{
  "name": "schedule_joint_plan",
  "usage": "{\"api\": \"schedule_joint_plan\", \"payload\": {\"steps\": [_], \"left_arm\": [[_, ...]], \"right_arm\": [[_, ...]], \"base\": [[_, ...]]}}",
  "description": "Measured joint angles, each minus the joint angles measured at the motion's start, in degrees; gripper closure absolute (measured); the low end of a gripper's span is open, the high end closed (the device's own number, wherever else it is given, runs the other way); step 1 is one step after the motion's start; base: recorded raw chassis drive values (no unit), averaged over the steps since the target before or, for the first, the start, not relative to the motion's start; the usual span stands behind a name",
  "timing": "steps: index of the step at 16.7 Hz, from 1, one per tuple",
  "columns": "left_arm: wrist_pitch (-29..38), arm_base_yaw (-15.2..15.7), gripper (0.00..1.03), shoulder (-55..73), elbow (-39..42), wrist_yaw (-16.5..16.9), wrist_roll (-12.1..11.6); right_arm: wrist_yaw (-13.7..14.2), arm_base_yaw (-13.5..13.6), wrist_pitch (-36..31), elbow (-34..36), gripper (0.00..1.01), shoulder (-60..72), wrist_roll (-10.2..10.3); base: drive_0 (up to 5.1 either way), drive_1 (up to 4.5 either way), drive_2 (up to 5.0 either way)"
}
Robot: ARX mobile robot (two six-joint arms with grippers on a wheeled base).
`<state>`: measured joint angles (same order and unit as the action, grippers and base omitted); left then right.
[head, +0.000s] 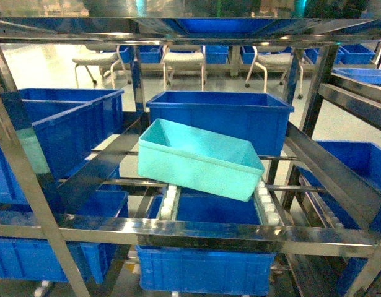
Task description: Organize blue bins on left shelf correctly
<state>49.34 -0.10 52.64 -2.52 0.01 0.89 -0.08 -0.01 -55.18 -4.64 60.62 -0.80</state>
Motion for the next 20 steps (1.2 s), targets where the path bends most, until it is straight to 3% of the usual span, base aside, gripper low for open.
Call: {"api": "schedule_joint_plan", "payload": {"steps": [6,12,18,20], "left_arm": [[-17.8,0.0,1.01,-20.4,1.7,0.0,0.0],[-31.3,0.0,1.01,-34.8,1.7,0.0,0.0],[-39.3,0.0,1.01,-42.8,1.7,0.0,0.0],[-48.9,0.0,1.01,-52.2,1.7,0.0,0.0]], "right_arm": [[0.0,0.0,17.8,3.8,0.99,-22.2,0.0],[0.0,0.0,33.4,3.9,0.99,-38.8,0.0],[0.0,0.0,43.1,3.9,0.99,-48.7,0.0],[0.0,0.0,45.3,3.9,0.99,-50.8,0.0]], "base": [[0.0,0.0,0.0],[0.0,0.0,0.0],[0.0,0.0,0.0],[0.0,0.0,0.0]]}}
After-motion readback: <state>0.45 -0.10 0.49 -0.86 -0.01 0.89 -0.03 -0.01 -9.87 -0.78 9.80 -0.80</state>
